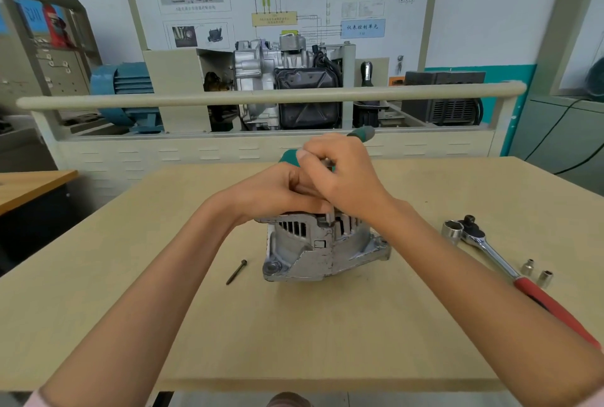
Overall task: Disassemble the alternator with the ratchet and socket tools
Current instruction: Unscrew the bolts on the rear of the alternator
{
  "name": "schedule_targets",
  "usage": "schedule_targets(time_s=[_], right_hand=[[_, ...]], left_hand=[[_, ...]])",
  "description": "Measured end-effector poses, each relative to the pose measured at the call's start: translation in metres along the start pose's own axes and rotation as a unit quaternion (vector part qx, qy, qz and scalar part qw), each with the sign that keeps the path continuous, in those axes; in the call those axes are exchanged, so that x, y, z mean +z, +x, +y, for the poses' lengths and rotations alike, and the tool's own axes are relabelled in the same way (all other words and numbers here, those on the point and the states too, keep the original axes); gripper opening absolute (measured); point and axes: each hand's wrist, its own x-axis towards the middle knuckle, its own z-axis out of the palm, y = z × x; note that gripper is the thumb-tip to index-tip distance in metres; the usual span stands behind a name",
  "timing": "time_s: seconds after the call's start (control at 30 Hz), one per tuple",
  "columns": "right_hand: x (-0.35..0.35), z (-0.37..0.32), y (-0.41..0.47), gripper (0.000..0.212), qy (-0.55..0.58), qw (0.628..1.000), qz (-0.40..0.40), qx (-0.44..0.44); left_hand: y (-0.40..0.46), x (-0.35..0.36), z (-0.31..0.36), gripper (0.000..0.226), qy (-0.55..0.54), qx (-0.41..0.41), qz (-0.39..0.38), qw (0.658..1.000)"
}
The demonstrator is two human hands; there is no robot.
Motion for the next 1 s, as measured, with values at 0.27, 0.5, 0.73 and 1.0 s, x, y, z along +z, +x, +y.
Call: schedule_targets(time_s=[0.27,0.5,0.73,1.0], right_hand=[[0.015,-0.018,-0.012,0.028,-0.530,0.843,0.033,0.090],[0.011,-0.007,-0.003,0.036,-0.163,0.984,0.078,0.009],[0.007,-0.006,-0.004,0.035,-0.091,0.995,0.035,-0.019],[0.013,-0.020,-0.004,0.025,-0.458,0.880,0.027,0.121]], left_hand=[[0.007,0.003,-0.010,0.043,0.070,-0.007,0.099,0.993],[0.001,0.003,-0.003,0.019,0.026,0.014,0.052,0.998],[0.005,0.002,-0.010,0.016,0.023,0.004,0.069,0.997],[0.005,0.005,-0.008,0.021,0.042,-0.007,0.079,0.996]])
